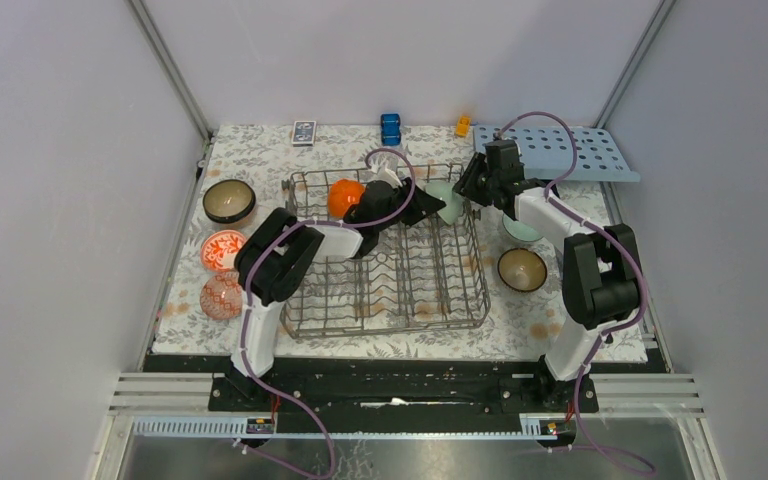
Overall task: Unload the bowls from the dish rack
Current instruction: Pick up the bowl from the dish rack.
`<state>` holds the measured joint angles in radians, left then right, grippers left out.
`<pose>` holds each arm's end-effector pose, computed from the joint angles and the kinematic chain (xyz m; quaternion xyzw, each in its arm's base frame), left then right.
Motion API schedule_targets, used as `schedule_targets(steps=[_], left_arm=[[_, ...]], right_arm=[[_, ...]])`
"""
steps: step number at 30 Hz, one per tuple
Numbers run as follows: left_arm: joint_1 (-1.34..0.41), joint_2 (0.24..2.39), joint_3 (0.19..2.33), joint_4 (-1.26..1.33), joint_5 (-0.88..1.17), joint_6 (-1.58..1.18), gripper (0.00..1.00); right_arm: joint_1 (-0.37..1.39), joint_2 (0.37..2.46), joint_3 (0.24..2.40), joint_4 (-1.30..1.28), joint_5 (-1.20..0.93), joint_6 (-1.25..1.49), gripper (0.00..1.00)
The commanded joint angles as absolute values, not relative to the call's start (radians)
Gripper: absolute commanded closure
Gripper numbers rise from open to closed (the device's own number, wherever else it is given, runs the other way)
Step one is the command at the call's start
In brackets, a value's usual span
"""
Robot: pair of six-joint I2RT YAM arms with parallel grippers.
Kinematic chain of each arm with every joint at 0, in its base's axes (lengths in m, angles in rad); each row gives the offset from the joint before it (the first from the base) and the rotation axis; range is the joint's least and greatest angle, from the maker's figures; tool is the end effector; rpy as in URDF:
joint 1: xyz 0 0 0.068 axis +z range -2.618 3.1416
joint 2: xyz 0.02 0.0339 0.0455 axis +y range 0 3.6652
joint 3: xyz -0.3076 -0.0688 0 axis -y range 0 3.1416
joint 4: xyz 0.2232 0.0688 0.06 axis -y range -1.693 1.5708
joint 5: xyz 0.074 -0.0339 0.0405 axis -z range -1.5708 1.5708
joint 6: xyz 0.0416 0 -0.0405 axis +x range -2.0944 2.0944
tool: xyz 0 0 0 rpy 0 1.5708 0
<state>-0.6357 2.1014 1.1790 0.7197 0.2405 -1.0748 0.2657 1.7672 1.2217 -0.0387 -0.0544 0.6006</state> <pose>0.3726 -0.2872 0.2141 -0.0936 0.7675 -0.5345 0.3414 0.3838 0.1068 0.2869 0.1340 0.8703 0.2204 0.4196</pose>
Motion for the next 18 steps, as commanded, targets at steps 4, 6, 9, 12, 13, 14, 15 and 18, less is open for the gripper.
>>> schedule_targets(steps=[4, 6, 9, 12, 13, 14, 15, 18], left_arm=[[-0.648, 2.127, 1.237, 0.857, 0.268, -1.088, 0.72], [-0.650, 2.134, 1.242, 0.876, 0.271, -1.090, 0.74], [-0.653, 2.146, 1.246, 0.905, 0.275, -1.096, 0.77], [-0.655, 2.152, 1.243, 0.921, 0.275, -1.098, 0.80], [-0.656, 2.152, 1.239, 0.928, 0.276, -1.098, 0.82], [-0.656, 2.151, 1.236, 0.934, 0.276, -1.099, 0.84], [-0.656, 2.151, 1.234, 0.939, 0.277, -1.099, 0.86], [-0.656, 2.149, 1.229, 0.949, 0.277, -1.097, 0.93]], right_arm=[[0.254, 1.771, 1.226, -0.009, -0.083, 0.602, 0.58], [0.253, 1.770, 1.230, -0.009, -0.085, 0.597, 0.58], [0.251, 1.767, 1.231, -0.014, -0.085, 0.589, 0.59], [0.248, 1.766, 1.225, -0.012, -0.089, 0.590, 0.59], [0.248, 1.766, 1.222, -0.010, -0.090, 0.592, 0.59], [0.248, 1.764, 1.220, -0.009, -0.091, 0.594, 0.59], [0.248, 1.764, 1.218, -0.010, -0.094, 0.596, 0.59], [0.248, 1.759, 1.219, -0.009, -0.099, 0.600, 0.59]])
